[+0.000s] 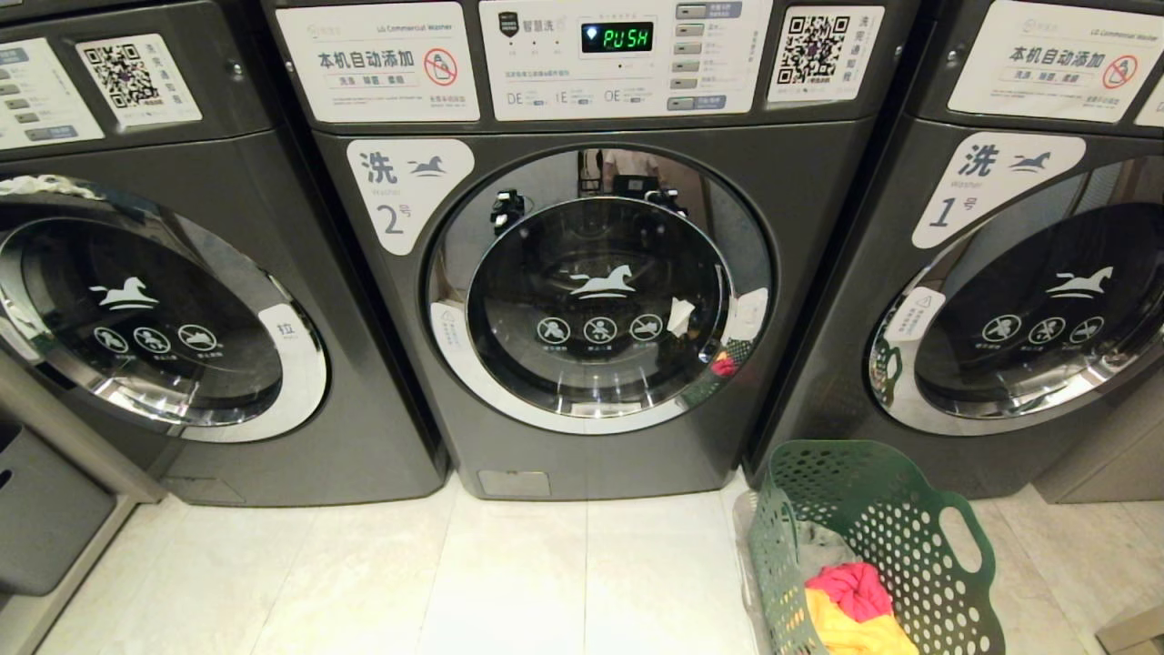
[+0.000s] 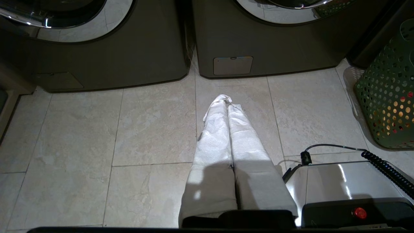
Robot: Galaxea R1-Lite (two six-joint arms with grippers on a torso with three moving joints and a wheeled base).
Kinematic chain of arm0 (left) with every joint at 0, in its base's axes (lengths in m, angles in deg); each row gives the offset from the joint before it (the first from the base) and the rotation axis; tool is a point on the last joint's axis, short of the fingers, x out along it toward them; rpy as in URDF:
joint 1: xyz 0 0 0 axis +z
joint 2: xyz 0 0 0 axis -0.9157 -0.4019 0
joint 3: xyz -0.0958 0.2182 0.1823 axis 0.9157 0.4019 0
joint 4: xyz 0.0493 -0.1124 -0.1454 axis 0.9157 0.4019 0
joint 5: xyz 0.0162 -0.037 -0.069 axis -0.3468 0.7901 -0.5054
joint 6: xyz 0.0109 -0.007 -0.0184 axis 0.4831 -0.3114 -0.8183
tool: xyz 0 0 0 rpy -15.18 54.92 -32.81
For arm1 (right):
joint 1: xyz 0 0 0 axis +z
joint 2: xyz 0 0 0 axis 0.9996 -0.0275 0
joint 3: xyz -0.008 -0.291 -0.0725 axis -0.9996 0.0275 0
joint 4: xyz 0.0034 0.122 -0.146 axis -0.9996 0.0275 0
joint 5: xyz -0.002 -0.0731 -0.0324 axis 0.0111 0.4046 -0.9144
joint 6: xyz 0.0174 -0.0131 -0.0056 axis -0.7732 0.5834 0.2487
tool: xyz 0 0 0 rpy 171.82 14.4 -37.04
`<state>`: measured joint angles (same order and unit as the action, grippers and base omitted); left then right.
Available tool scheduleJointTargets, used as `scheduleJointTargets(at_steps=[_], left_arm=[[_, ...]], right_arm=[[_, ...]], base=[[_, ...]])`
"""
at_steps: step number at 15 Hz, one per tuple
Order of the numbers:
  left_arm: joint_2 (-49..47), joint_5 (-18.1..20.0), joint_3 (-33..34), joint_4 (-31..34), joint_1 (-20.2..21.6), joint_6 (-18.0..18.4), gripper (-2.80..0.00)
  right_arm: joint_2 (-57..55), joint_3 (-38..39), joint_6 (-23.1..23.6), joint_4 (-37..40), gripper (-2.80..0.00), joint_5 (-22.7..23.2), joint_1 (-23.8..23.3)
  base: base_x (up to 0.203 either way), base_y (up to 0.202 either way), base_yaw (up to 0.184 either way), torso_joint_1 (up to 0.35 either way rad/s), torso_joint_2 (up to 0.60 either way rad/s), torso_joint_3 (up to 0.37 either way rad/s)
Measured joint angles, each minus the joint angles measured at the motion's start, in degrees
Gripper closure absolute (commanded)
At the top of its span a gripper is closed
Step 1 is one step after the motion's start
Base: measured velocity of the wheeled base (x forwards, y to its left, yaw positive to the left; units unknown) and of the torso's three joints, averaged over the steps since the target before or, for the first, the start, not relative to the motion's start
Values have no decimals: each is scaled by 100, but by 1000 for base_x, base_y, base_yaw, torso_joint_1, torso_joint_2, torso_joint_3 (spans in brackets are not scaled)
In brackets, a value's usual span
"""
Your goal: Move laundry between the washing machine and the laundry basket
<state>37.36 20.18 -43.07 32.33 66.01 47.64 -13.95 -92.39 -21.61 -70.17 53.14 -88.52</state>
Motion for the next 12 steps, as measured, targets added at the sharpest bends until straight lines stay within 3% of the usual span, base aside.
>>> scheduleJointTargets(at_steps=[12], left_arm=[[2,5,0,1,2,-9,0]], right_arm=[[-2,0,-120,2,0,-64,0]], base=[[0,0,0,0,0,0]])
